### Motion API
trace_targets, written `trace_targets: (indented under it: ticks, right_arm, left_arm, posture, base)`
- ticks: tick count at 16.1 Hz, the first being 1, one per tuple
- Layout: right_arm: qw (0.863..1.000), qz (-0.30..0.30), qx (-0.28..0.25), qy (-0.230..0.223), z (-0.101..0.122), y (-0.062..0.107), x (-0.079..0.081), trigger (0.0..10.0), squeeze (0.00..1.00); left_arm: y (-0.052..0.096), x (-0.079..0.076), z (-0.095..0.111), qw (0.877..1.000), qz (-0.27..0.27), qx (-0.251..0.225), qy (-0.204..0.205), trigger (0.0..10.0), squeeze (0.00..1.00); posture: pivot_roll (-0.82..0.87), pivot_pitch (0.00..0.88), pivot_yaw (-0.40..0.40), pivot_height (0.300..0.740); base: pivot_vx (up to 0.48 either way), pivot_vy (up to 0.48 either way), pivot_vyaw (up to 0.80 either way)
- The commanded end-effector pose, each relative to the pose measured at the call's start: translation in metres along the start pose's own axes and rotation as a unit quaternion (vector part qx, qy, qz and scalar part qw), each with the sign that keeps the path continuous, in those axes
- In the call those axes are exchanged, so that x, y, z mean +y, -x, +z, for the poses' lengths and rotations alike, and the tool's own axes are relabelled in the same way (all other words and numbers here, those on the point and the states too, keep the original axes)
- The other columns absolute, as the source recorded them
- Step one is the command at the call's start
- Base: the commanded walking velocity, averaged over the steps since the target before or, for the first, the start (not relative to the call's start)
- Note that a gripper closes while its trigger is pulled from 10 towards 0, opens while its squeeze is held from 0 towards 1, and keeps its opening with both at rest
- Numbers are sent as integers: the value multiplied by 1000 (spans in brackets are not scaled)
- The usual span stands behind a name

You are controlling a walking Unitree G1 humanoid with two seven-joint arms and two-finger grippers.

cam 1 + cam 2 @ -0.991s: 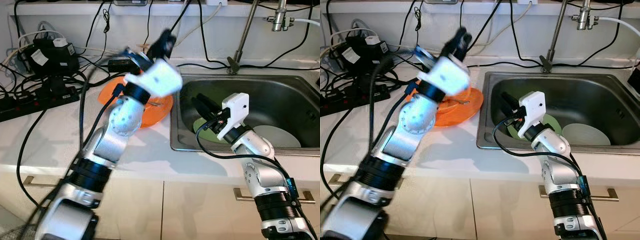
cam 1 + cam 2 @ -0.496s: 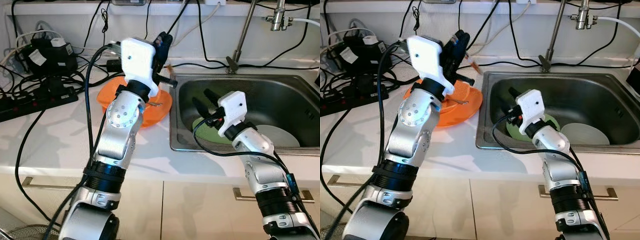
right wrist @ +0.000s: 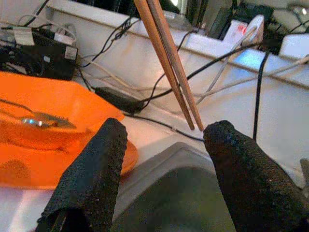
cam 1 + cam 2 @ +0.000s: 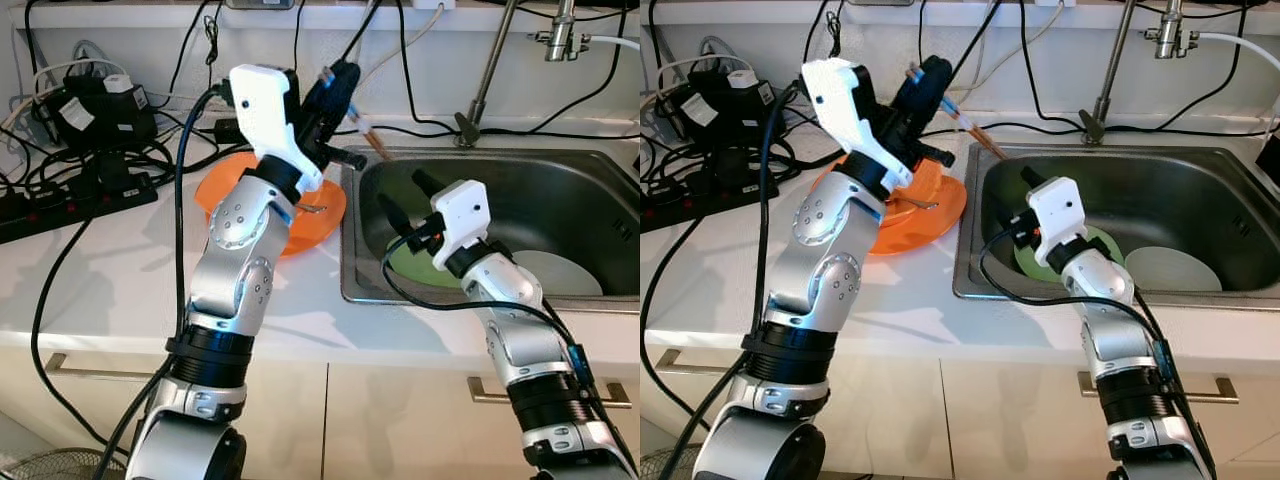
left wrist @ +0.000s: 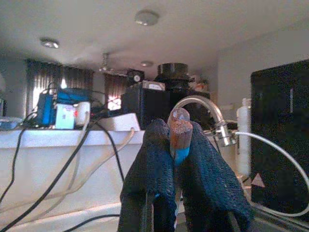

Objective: Kitchen organization

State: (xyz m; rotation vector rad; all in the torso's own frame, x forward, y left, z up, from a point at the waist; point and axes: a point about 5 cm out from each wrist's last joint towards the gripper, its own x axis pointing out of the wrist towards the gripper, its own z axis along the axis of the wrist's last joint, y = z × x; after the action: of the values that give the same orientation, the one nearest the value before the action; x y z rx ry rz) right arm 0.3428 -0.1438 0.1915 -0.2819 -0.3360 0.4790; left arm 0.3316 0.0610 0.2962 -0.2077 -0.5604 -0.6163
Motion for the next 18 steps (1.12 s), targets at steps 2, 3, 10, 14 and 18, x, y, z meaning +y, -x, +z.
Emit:
trace_targets:
  ticks: [2, 3, 10, 14, 18]
  right_arm:
    - [1000, -5, -15, 11, 6, -6, 1, 10000, 0]
    - [1000, -7, -16, 11, 7, -7, 1, 10000, 0]
    - [999, -30, -22, 13, 9, -8, -4, 10000, 0]
    - [999, -38, -25, 13, 10, -9, -5, 10000, 0]
    - [998, -42, -35, 8, 14, -11, -5, 10000, 0]
  left_arm:
    - [-2, -13, 2, 999, -39, 9, 9, 10000, 0]
    - [-1, -14, 1, 999, -43, 13, 10, 10000, 0]
    - [2, -16, -9, 997, -59, 49, 7, 10000, 0]
    - [6, -17, -16, 995, -64, 72, 2, 10000, 0]
    - [11, -20, -25, 993, -74, 94, 6, 10000, 0]
  posture:
    - [-6, 0, 49, 740]
    - [-5, 0, 50, 740]
    - [-2, 0, 50, 740]
    - [7, 0, 47, 740]
    - [8, 0, 43, 740]
  base:
    - [0, 0, 0]
    - [0, 0, 0]
    - [0, 0, 0]
    - [0, 0, 0]
    - [0, 0, 0]
